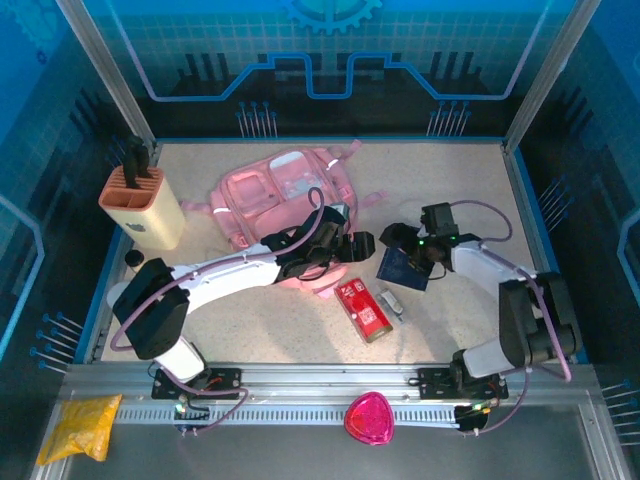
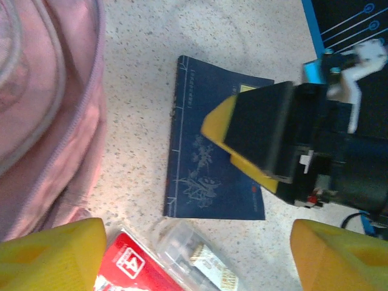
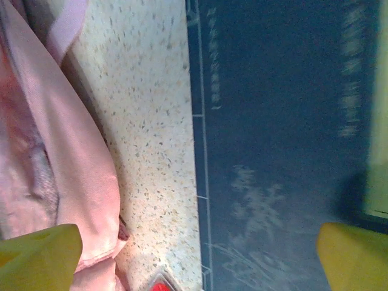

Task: Pack books, pencil case, and school supplies into a backpack

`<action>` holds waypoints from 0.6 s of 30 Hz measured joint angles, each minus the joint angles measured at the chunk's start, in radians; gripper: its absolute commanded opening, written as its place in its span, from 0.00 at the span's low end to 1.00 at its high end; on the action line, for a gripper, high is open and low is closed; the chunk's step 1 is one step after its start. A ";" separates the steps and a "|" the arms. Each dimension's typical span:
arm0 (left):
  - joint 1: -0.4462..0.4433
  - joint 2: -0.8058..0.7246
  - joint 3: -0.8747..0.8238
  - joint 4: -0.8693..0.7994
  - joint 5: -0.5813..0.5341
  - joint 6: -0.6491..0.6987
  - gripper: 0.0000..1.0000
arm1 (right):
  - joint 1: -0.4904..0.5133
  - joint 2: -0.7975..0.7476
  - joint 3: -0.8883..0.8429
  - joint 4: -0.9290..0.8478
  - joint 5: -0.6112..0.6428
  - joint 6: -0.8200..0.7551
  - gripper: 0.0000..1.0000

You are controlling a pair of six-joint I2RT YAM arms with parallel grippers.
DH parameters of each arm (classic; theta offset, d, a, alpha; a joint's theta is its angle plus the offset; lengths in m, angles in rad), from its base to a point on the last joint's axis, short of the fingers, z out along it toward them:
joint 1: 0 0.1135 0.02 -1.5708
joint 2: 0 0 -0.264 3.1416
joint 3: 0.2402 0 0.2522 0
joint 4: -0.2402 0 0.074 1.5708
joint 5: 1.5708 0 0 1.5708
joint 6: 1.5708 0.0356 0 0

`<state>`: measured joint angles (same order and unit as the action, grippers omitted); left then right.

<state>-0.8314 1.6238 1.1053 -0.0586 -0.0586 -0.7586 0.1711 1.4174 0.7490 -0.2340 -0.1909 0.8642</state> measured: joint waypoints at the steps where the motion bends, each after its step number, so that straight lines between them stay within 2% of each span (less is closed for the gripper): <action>1: 0.000 0.011 0.005 0.002 0.009 -0.003 0.78 | -0.021 -0.029 -0.006 -0.016 0.000 -0.015 1.00; 5: 0.000 0.116 0.077 0.014 0.068 -0.017 0.73 | -0.121 -0.121 -0.036 -0.092 -0.001 -0.078 0.95; 11: 0.000 0.257 0.152 0.050 0.156 -0.055 0.59 | -0.220 -0.203 -0.133 -0.157 -0.015 -0.137 0.81; 14: 0.000 0.318 0.191 0.063 0.200 -0.067 0.52 | -0.237 -0.184 -0.149 -0.166 -0.046 -0.158 0.77; 18: 0.000 0.394 0.242 0.095 0.245 -0.087 0.43 | -0.238 -0.112 -0.149 -0.154 -0.099 -0.183 0.66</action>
<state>-0.8314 2.0178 1.3476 0.0360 0.1864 -0.8459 -0.0669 1.3056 0.5999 -0.3882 -0.2901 0.6807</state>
